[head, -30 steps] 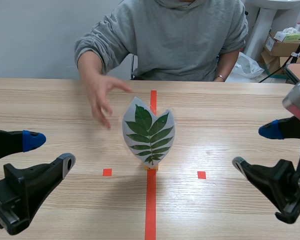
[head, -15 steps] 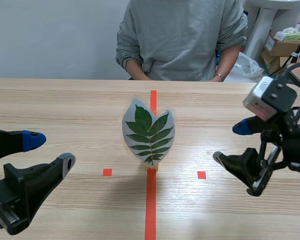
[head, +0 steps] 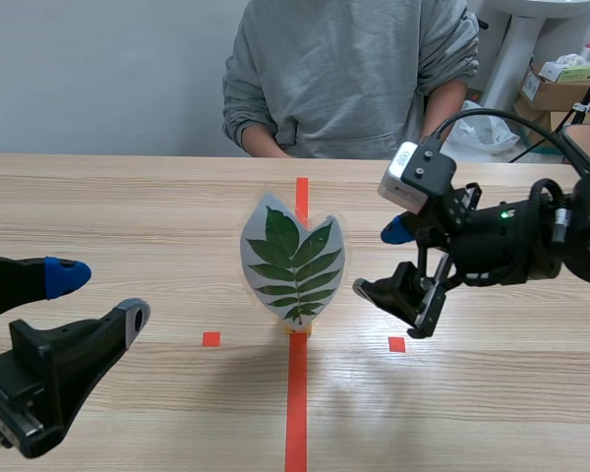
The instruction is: Do the leaf sorting experiment
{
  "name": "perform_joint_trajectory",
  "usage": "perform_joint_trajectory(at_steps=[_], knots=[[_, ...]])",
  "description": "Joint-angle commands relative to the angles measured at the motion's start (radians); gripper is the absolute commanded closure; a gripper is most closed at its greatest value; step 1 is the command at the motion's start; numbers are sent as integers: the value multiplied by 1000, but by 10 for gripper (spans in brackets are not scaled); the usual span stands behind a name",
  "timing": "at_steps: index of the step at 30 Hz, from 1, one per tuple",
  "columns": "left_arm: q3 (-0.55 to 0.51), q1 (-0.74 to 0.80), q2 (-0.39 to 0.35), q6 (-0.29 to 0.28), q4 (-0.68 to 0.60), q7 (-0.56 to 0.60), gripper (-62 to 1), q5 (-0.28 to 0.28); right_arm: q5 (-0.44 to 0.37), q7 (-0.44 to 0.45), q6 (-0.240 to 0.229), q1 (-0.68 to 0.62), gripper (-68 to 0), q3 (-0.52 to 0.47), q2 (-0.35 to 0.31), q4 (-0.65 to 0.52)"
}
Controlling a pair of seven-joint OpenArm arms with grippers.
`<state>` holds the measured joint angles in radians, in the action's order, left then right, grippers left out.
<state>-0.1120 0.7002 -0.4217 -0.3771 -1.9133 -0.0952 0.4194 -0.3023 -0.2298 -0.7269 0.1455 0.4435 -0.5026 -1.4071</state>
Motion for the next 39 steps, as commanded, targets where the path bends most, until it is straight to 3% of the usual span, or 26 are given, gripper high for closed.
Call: perform_joint_trajectory(at_steps=[1, 9, 14, 19, 24, 30, 39], knots=[[-6, -5, 6, -3, -10, 11, -437, 5, -11, 14, -8, 41, -441, 14, 15, 6], [-6, -5, 6, -3, -10, -11, -437, 5, 11, 16, -16, 151, -441, 142, 90, 100], [-6, -5, 6, -3, -10, -11, -437, 5, 13, 15, -15, 165, -436, 166, 132, 134], [-6, -5, 6, -3, -10, -11, -437, 5, 13, 19, 13, 165, -309, 166, 132, 134], [-6, -5, 6, -3, -10, -11, -437, 5, 11, 23, 27, 165, -280, 166, 131, 134], [-6, -5, 6, -3, -10, -11, -437, 5, 10, 22, 31, 164, -4, 166, 131, 134], [-6, -5, 6, -3, -10, -11, -437, 5, 11, 17, 31, 164, -9, 165, 130, 128]])
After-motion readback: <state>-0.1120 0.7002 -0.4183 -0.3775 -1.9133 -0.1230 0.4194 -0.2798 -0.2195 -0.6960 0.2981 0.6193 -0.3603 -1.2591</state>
